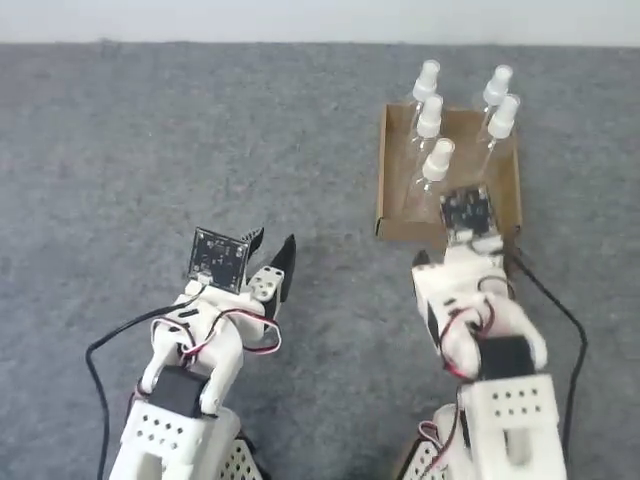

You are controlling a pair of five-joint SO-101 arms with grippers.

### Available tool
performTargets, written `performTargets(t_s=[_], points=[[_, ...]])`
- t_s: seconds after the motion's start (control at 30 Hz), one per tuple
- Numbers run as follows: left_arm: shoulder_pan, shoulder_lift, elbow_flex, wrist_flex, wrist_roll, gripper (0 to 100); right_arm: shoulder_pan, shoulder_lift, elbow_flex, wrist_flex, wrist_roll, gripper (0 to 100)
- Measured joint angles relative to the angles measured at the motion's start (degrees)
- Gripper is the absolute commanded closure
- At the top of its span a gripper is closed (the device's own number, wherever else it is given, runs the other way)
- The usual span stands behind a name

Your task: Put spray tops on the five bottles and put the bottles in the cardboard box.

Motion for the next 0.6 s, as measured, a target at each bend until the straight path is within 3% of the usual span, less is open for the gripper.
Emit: performTargets(t_s=[0.23,0.43,0.6], points=[[0.00,0.00,0.88,-4.84,0.00,87,7.47,-15.47,14.68,5.54,5.71,67.0],[-0.79,0.00,4.40,-9.41,0.00,88,14.42,-31.82,18.29,15.65,8.00,67.0],[-5.19,0.00,8.88,-13.45,0.00,87,16.88,-32.09,19.25,17.14,8.26,67.0]])
